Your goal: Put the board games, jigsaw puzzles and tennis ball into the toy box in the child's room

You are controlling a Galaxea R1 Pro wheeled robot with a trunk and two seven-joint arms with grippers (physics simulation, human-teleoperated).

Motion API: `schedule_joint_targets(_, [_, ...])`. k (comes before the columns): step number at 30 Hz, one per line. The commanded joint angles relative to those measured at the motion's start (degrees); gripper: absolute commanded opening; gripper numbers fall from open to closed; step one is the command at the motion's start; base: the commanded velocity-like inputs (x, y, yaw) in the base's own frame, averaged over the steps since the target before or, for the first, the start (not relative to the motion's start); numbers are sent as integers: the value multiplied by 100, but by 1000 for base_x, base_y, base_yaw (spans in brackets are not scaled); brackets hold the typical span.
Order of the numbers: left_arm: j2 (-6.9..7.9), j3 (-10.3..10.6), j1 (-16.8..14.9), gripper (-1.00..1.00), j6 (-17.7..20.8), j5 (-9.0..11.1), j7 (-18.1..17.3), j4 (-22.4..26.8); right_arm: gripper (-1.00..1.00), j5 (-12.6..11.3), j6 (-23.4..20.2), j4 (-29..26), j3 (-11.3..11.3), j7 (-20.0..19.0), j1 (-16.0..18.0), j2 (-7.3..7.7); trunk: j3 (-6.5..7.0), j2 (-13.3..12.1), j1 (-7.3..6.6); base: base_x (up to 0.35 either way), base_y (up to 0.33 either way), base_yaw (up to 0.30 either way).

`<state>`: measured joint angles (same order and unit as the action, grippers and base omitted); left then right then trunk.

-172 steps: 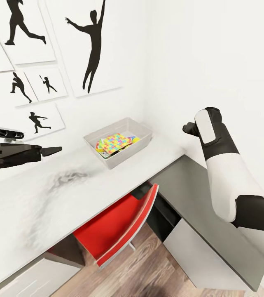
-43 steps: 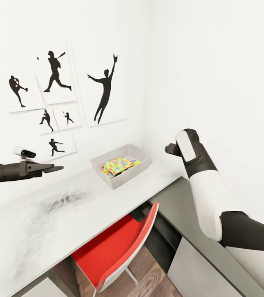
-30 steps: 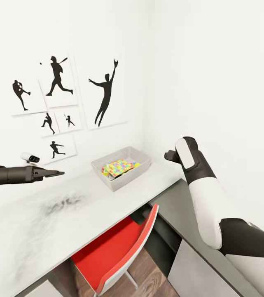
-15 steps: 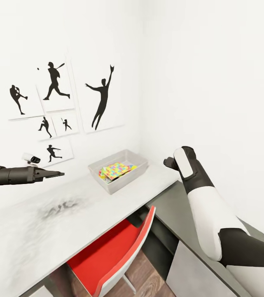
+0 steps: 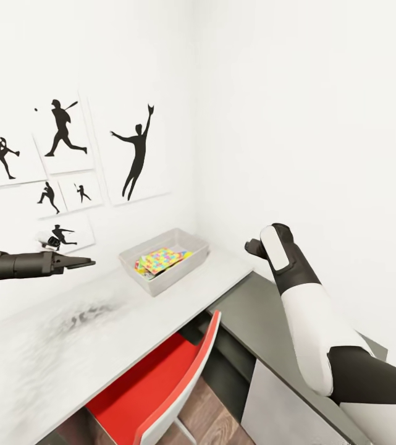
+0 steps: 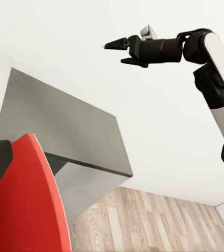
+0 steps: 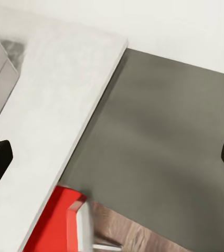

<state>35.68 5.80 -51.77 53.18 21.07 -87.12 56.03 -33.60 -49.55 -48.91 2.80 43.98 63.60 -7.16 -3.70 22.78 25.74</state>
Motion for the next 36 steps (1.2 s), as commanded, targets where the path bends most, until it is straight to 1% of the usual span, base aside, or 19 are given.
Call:
schedule_joint_targets(1, [13, 19, -7, 100, 59, 23, -15, -10, 100, -60, -3, -4, 10, 55, 6, -5, -6, 14, 5, 0, 0, -186])
schedule_joint_targets(5, [24, 18, -7, 100, 51, 21, -15, -114, 100, -59, 0, -4, 9, 50, -4, -7, 27, 14, 5, -49, 1, -187])
schedule_joint_targets(12, [41, 12, -7, 100, 44, 20, -16, -197, 100, -59, 6, 1, -15, 49, -13, -16, 68, 14, 5, -194, 63, -142])
schedule_joint_targets(20, [44, 13, -8, 100, 49, 20, -16, -206, 100, -59, 10, 8, -25, 41, -35, -76, 75, 14, 5, -52, 22, -20])
schedule_joint_targets(26, [44, 14, -7, 100, 51, 20, -11, -208, 100, -59, 7, 33, -25, 40, -62, -83, 75, 14, 5, -43, 26, -2])
schedule_joint_targets(36, [50, 9, -8, 100, 35, 12, -7, -439, 100, -65, 17, 31, -4, 40, -67, -90, 75, 14, 5, -4, 3, 0])
